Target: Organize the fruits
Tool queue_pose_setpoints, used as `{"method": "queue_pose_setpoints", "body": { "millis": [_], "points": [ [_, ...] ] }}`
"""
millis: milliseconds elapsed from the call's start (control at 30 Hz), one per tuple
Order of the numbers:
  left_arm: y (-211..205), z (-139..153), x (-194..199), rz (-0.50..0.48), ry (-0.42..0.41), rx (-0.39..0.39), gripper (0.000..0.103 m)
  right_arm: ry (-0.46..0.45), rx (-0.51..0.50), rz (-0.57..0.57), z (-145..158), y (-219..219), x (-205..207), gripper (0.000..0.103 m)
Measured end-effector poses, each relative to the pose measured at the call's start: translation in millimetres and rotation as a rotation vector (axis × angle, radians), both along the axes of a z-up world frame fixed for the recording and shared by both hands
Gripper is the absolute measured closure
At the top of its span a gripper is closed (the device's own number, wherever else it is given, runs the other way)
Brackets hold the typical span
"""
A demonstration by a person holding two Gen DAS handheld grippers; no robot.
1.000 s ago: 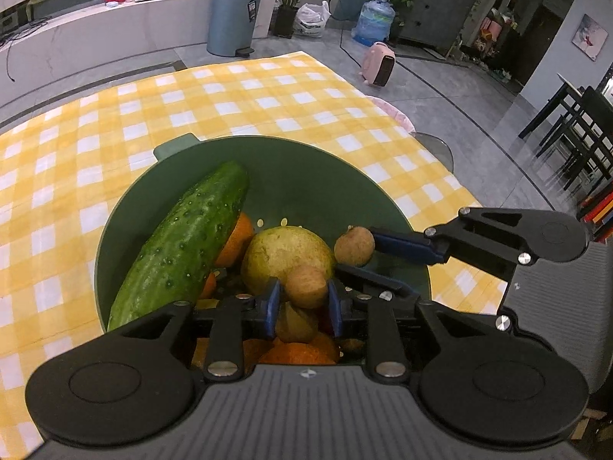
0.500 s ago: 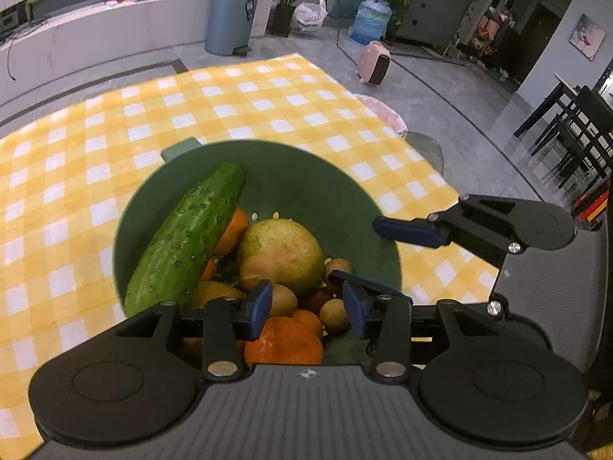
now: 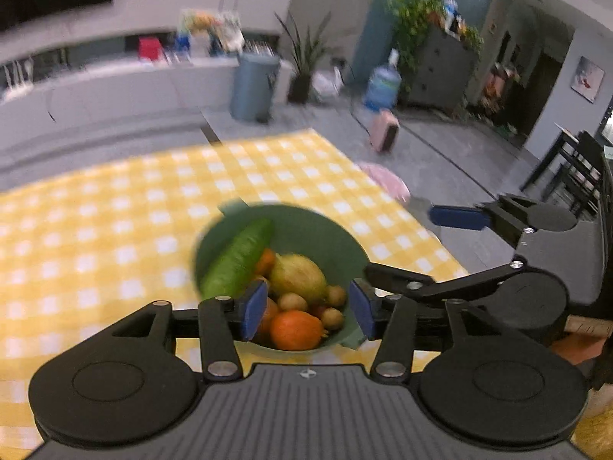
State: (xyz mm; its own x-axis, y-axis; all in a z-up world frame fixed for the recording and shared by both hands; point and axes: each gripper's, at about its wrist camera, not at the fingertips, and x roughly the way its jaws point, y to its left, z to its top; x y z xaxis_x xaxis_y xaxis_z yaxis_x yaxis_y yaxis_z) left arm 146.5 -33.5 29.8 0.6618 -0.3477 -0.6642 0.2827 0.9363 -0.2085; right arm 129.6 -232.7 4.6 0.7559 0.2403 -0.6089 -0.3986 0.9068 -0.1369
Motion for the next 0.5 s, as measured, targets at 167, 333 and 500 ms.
{"method": "queue_pose_setpoints", "body": {
  "millis": [167,333,500],
  "points": [
    [14.4,24.1,-34.4,0.091,-0.136,0.098,0.040,-0.052,0.073,-0.064,24.3,4.5,-30.8,0.017],
    [23.5,29.8,-62.4,0.206,-0.210,0.214,0.040,-0.124,0.212,-0.069,51.2,8.3,-76.3,0.013],
    [25.8,31.6,-93.8,0.290,-0.305,0.271,0.027,-0.177,0.268,-0.089,64.1,18.9,-117.2,0.011]
  ]
}}
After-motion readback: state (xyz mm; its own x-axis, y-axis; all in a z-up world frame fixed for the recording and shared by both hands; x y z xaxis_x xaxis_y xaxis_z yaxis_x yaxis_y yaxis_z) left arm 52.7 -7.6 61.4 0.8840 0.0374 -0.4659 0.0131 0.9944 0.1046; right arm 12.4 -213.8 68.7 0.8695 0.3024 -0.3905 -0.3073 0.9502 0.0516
